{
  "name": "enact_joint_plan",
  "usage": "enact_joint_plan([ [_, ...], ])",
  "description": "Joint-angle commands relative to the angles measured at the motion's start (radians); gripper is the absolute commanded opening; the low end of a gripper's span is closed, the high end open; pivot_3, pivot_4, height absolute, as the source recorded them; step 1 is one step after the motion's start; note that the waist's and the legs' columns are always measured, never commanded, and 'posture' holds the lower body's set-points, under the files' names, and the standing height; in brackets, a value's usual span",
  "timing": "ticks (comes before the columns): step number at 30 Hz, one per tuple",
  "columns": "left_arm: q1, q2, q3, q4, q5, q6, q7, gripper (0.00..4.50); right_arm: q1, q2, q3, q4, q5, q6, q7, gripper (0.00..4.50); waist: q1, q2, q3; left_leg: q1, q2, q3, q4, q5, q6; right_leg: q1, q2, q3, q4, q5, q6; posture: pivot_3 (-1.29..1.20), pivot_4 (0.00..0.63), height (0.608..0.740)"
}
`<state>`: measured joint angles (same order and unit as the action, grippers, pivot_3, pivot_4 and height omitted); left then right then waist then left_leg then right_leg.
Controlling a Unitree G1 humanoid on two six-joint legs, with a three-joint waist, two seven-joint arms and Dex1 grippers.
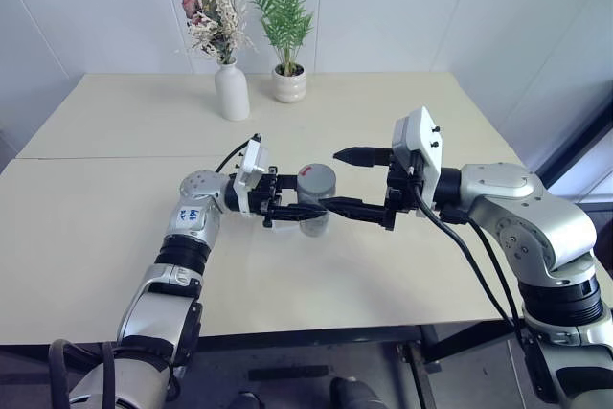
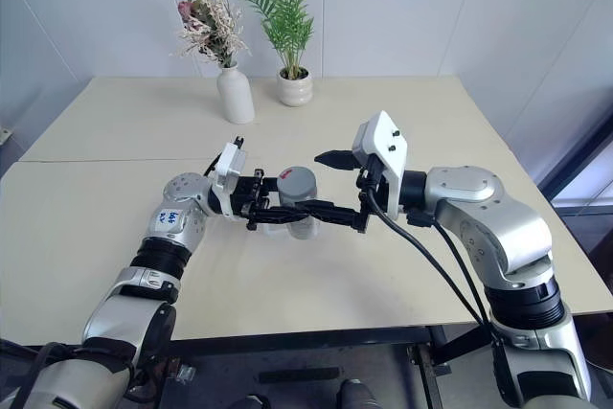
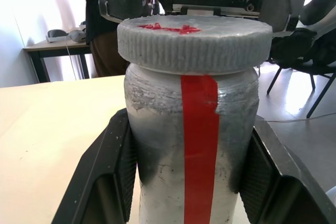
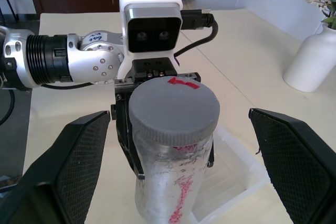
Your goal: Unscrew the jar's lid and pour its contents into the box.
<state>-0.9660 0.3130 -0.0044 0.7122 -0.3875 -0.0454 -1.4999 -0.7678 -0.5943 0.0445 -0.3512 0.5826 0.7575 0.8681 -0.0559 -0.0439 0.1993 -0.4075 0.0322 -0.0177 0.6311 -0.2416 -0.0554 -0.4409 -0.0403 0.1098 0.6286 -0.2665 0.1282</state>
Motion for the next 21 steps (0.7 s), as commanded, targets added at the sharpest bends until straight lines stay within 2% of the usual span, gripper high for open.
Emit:
enact_joint_plan([
  [1, -0.015, -0.006, 0.000, -0.011, -0.002, -0.016, -0.032, 2.14, -0.035, 0.018, 0.001, 0.002, 0.000, -0.030, -0.002, 4.45, 0.000, 0.000, 0.000, 0.000, 0.000, 0.000, 0.000, 0.000, 0.000, 0.000, 0.000, 0.000, 0.000, 0.000, 0.000, 0.00, 0.150, 0.740],
  [12, -0.044, -0.021, -0.003, 0.036, 0.004, -0.036, -0.038, 2.14, -0.108, 0.117, 0.081, 0.112, -0.068, -0.095, -0.009, 4.45, 0.000, 0.000, 0.000, 0.000, 0.000, 0.000, 0.000, 0.000, 0.000, 0.000, 0.000, 0.000, 0.000, 0.000, 0.000, 0.00, 0.150, 0.740],
  [21, -0.049, -0.022, -0.002, 0.045, 0.004, -0.039, -0.038, 2.14, -0.110, 0.145, 0.092, 0.140, -0.087, -0.113, -0.004, 4.45, 0.000, 0.000, 0.000, 0.000, 0.000, 0.000, 0.000, 0.000, 0.000, 0.000, 0.000, 0.000, 0.000, 0.000, 0.000, 0.00, 0.150, 0.740],
])
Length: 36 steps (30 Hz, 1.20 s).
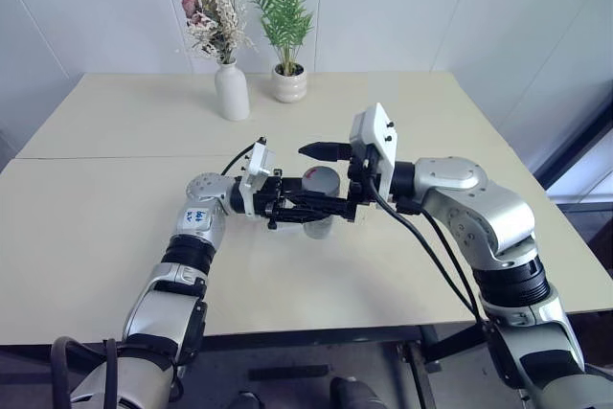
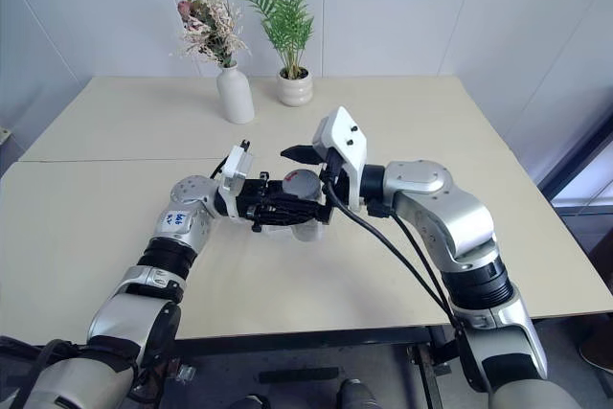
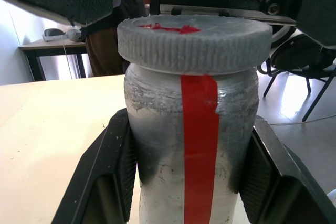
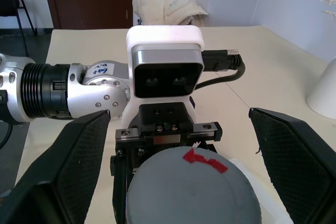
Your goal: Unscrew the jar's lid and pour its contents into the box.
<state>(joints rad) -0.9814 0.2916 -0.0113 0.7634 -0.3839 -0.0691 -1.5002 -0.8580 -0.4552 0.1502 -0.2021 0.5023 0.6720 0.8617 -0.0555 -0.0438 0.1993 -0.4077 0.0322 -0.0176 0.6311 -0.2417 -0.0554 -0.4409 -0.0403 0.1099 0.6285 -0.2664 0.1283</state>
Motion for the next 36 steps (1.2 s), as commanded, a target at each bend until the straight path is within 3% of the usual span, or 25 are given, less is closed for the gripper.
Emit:
enact_joint_plan([
  [1, -0.033, -0.001, 0.005, -0.007, 0.000, -0.016, -0.038, 2.14, -0.021, 0.007, -0.012, -0.004, -0.010, -0.031, 0.003, 4.45, 0.000, 0.000, 0.000, 0.000, 0.000, 0.000, 0.000, 0.000, 0.000, 0.000, 0.000, 0.000, 0.000, 0.000, 0.000, 0.00, 0.150, 0.740],
  [16, -0.027, 0.001, 0.006, -0.004, 0.000, -0.020, -0.038, 2.14, -0.025, -0.008, -0.043, 0.034, -0.038, -0.045, 0.001, 4.45, -0.001, 0.000, 0.000, 0.000, 0.000, 0.000, 0.000, 0.000, 0.000, 0.000, 0.000, 0.000, 0.000, 0.000, 0.000, 0.00, 0.150, 0.740],
  [36, -0.012, 0.005, 0.008, -0.020, -0.001, -0.010, -0.032, 2.14, 0.035, -0.110, -0.091, -0.040, -0.003, 0.001, -0.003, 4.45, -0.001, 0.000, 0.000, 0.000, 0.000, 0.000, 0.000, 0.000, 0.000, 0.000, 0.000, 0.000, 0.000, 0.000, 0.000, 0.00, 0.150, 0.740],
])
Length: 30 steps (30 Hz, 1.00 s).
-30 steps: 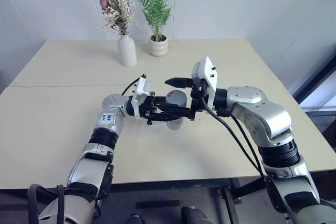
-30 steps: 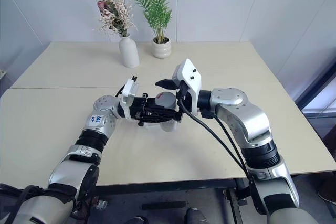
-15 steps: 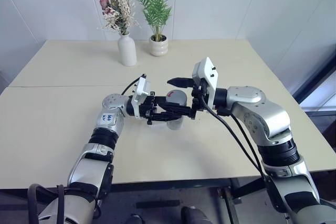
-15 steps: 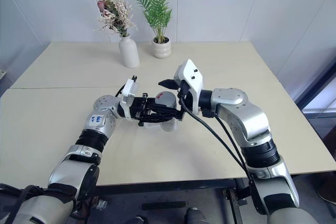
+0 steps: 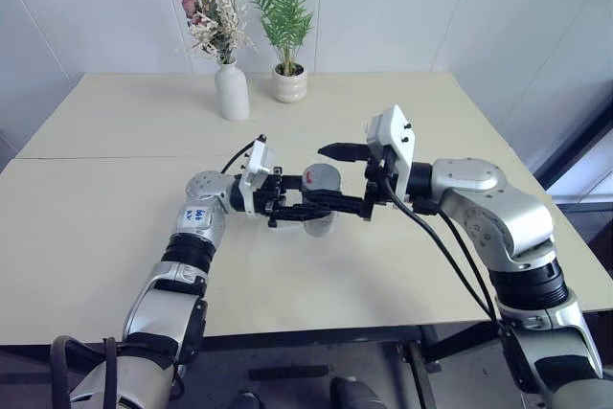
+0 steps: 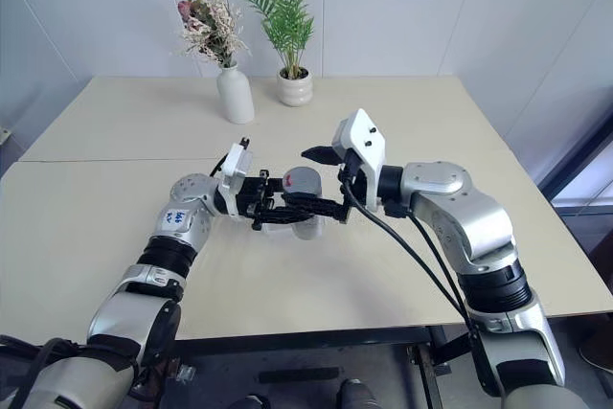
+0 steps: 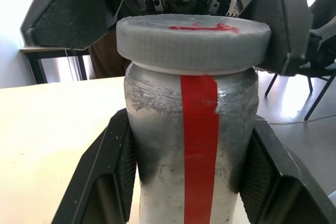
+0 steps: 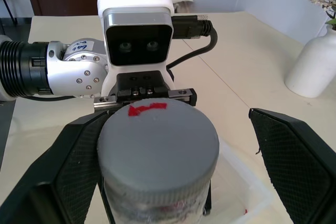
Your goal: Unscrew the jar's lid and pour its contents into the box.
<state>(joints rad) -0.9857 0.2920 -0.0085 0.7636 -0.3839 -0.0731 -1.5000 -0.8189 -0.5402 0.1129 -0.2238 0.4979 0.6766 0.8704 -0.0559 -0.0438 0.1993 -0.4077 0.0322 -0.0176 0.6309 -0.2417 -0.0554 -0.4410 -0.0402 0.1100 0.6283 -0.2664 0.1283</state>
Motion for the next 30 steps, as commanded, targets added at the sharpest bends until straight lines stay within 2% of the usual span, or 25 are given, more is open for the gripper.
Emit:
enact_joint_plan([
  [1, -0.009, 0.005, 0.005, -0.020, -0.001, -0.005, -0.032, 2.14, -0.004, -0.027, -0.055, -0.019, 0.003, -0.003, -0.012, 4.45, -0.001, 0.000, 0.000, 0.000, 0.000, 0.000, 0.000, 0.000, 0.000, 0.000, 0.000, 0.000, 0.000, 0.000, 0.000, 0.00, 0.150, 0.740],
  [30, -0.017, 0.006, 0.008, -0.009, 0.004, -0.007, -0.031, 2.14, 0.066, -0.114, -0.091, -0.091, 0.046, 0.035, -0.012, 4.45, 0.000, 0.000, 0.000, 0.000, 0.000, 0.000, 0.000, 0.000, 0.000, 0.000, 0.000, 0.000, 0.000, 0.000, 0.000, 0.00, 0.150, 0.740],
])
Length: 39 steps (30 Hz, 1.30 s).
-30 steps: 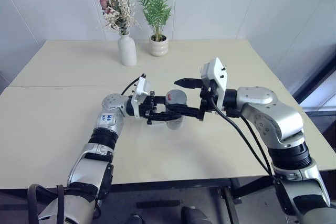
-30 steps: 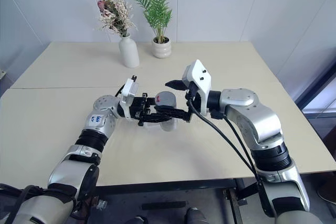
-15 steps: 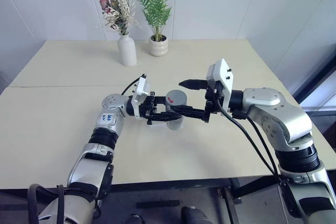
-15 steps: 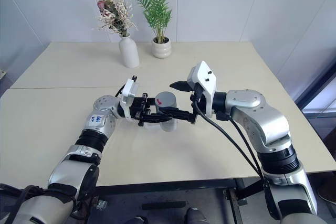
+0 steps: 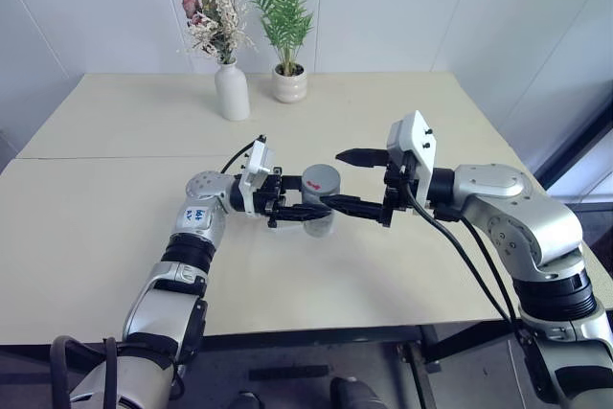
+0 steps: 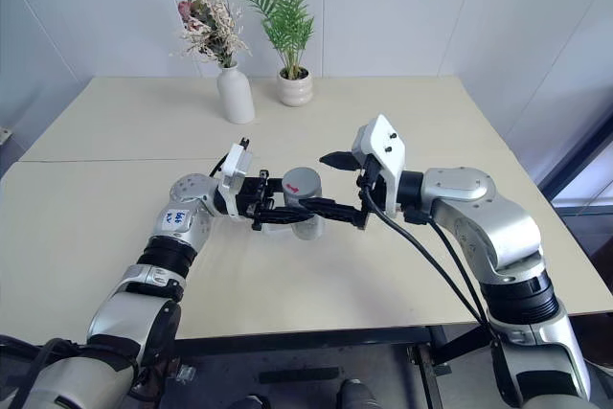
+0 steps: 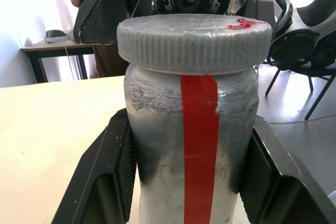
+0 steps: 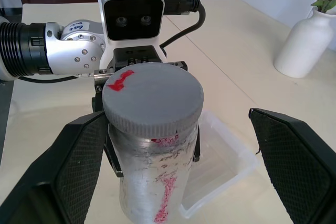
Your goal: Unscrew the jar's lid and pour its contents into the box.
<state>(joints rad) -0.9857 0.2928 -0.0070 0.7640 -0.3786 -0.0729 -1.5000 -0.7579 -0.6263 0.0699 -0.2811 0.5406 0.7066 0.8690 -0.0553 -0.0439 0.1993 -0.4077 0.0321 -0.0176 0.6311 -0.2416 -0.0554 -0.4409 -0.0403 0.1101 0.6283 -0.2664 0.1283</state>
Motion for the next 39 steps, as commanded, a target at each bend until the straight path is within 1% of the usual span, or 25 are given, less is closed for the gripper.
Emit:
enact_joint_plan([
  [1, -0.018, 0.005, 0.007, -0.008, -0.001, -0.008, -0.032, 2.14, 0.008, -0.030, -0.049, -0.036, 0.005, 0.006, -0.010, 4.45, 0.000, 0.000, 0.000, 0.000, 0.000, 0.000, 0.000, 0.000, 0.000, 0.000, 0.000, 0.000, 0.000, 0.000, 0.000, 0.00, 0.150, 0.740],
  [7, -0.019, 0.004, 0.007, -0.007, 0.001, -0.009, -0.031, 2.14, 0.052, -0.066, -0.063, -0.099, 0.042, 0.040, 0.010, 4.45, 0.001, 0.000, 0.000, 0.000, 0.000, 0.000, 0.000, 0.000, 0.000, 0.000, 0.000, 0.000, 0.000, 0.000, 0.000, 0.00, 0.150, 0.740],
  [12, -0.019, 0.002, 0.007, -0.005, 0.000, -0.011, -0.033, 2.14, 0.061, -0.064, -0.074, -0.138, 0.074, 0.063, 0.000, 4.45, -0.001, 0.000, 0.000, 0.000, 0.000, 0.000, 0.000, 0.000, 0.000, 0.000, 0.000, 0.000, 0.000, 0.000, 0.000, 0.00, 0.150, 0.740],
  [15, -0.019, -0.001, 0.005, -0.004, 0.001, -0.012, -0.036, 2.14, 0.036, -0.037, -0.077, -0.132, 0.088, 0.067, -0.026, 4.45, 0.000, 0.000, 0.000, 0.000, 0.000, 0.000, 0.000, 0.000, 0.000, 0.000, 0.000, 0.000, 0.000, 0.000, 0.000, 0.00, 0.150, 0.740],
  [18, -0.023, -0.006, 0.000, 0.002, 0.003, -0.017, -0.043, 2.14, -0.008, -0.008, -0.055, -0.096, 0.068, 0.057, -0.049, 4.45, 0.000, 0.000, 0.000, 0.000, 0.000, 0.000, 0.000, 0.000, 0.000, 0.000, 0.000, 0.001, 0.000, 0.000, 0.000, 0.00, 0.150, 0.740],
  [23, -0.031, -0.014, -0.003, 0.015, 0.005, -0.027, -0.050, 2.14, -0.049, 0.027, -0.025, -0.056, 0.047, 0.039, -0.047, 4.45, 0.002, 0.000, 0.000, 0.000, 0.000, 0.000, 0.000, 0.000, 0.000, 0.000, 0.000, 0.000, 0.000, 0.000, 0.000, 0.00, 0.150, 0.740],
  [39, -0.041, -0.021, -0.006, 0.041, 0.005, -0.041, -0.059, 2.14, -0.096, 0.111, 0.028, -0.013, 0.026, 0.019, -0.031, 4.45, 0.000, 0.000, 0.000, 0.000, 0.000, 0.000, 0.000, 0.000, 0.000, 0.000, 0.000, 0.000, 0.000, 0.000, 0.000, 0.00, 0.150, 0.740],
])
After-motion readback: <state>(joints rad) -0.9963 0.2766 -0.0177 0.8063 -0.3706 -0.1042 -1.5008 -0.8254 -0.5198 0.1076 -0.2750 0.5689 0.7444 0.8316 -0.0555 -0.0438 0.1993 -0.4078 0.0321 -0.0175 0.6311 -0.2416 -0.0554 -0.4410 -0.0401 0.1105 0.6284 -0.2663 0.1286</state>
